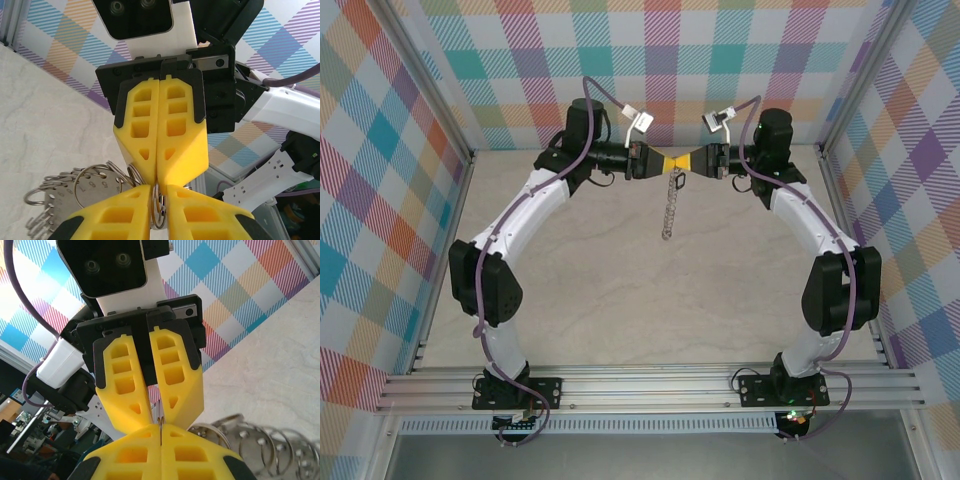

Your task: Put the keys on the keyring

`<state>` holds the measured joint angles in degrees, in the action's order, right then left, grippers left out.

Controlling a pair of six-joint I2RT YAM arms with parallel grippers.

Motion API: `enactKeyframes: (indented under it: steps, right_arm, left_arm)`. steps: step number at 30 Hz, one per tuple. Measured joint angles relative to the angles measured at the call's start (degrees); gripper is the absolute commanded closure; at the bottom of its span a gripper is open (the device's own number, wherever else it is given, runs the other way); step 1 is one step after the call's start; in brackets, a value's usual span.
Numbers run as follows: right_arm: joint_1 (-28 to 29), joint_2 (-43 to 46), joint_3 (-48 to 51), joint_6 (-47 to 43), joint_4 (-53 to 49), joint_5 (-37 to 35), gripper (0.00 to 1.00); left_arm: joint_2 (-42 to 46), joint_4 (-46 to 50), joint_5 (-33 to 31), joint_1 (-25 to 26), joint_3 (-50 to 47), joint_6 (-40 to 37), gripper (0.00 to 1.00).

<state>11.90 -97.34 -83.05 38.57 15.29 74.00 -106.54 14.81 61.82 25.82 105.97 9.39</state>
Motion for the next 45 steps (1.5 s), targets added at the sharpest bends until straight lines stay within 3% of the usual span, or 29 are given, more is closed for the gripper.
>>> enactKeyframes:
  steps: [3,8,9,11,13,22,33,45]
  right_arm:
    - [-0.1,-0.3,0.0,0.0,0.3,0.2,1.00]
    - [-0.2,-0.7,0.0,1.3,2.1,0.5,1.00]
    - [-0.2,-0.8,0.0,1.5,2.4,0.5,0.96]
    - [-0.2,-0.8,0.1,2.1,2.6,0.1,0.76]
    - [-0.2,-0.7,0.5,2.5,3.2,-1.4,0.67]
    - [-2.7,6.8,13.2,6.4,10.4,-10.9,0.50]
    - [-3.7,15.7,24.2,9.1,15.6,-22.4,0.42]
    - [-3.7,18.1,29.1,10.3,16.9,-26.9,0.41]
  left_arm:
    - [-0.1,0.2,0.1,0.0,0.0,-0.3,1.00]
    - [-0.2,0.1,-0.1,0.0,0.0,-0.2,1.00]
    - [-0.2,0.1,-0.3,0.0,0.0,-0.2,1.00]
    - [-0.2,-0.1,-0.7,0.0,0.0,-0.1,1.00]
    - [-0.2,-0.7,-1.4,0.1,-0.2,0.2,1.00]
    - [2.5,-7.6,-5.2,0.8,-8.7,4.0,1.00]
    - [8.6,-15.2,-8.0,0.8,-13.2,7.8,1.00]
    - [8.9,-18.4,-9.0,0.8,-16.0,9.7,1.00]
